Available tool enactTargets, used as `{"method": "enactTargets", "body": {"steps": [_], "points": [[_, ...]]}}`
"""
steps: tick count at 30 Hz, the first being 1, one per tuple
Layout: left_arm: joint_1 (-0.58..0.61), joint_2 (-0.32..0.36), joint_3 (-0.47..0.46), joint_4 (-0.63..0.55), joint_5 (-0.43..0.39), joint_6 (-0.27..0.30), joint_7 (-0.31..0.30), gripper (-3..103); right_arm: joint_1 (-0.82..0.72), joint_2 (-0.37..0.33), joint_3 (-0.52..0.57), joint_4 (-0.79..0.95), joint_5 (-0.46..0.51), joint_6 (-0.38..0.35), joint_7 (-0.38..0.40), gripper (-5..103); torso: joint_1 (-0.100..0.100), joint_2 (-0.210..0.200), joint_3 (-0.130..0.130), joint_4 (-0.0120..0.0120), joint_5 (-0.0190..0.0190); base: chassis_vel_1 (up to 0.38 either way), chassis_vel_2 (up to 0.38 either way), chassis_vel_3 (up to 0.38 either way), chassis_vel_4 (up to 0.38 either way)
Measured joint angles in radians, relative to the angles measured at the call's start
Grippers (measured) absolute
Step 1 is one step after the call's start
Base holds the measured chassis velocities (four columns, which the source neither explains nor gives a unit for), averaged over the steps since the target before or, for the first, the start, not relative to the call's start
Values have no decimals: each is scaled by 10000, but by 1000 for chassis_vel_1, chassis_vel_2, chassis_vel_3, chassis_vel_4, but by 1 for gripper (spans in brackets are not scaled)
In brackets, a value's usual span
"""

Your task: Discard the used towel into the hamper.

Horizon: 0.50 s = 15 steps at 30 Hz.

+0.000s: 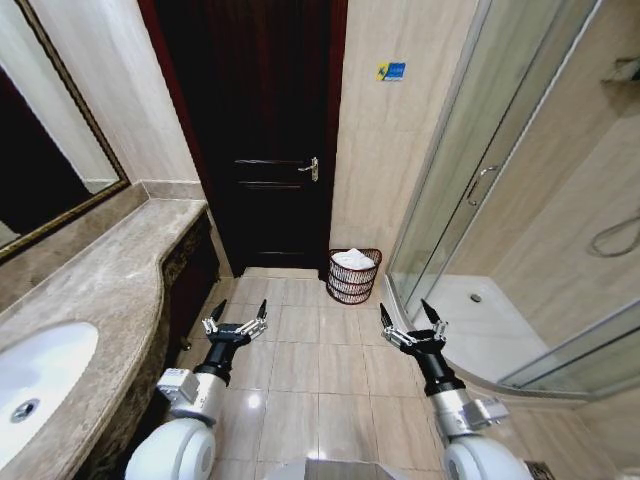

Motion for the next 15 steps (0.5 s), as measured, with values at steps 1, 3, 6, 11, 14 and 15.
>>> {"method": "enactTargets", "body": {"steps": [1,3,6,11,14,15], "points": [[1,0,0,-1,0,0,0,100,0,0,0,0,0,0,0,100,-1,0,0,0,0,0,0,0,0],[1,0,0,0,0,0,0,100,-1,0,0,0,0,0,0,100,-4,1,-1,0,0,0,0,0,0],[1,0,0,0,0,0,0,100,-2,0,0,0,0,0,0,100,-5,1,-1,0,0,0,0,0,0],[1,0,0,0,0,0,0,100,-2,0,0,0,0,0,0,100,-5,1,-1,0,0,0,0,0,0],[1,0,0,0,0,0,0,100,-2,0,0,0,0,0,0,100,-4,1,-1,0,0,0,0,0,0],[1,0,0,0,0,0,0,100,-2,0,0,0,0,0,0,100,-4,1,-1,0,0,0,0,0,0]]}}
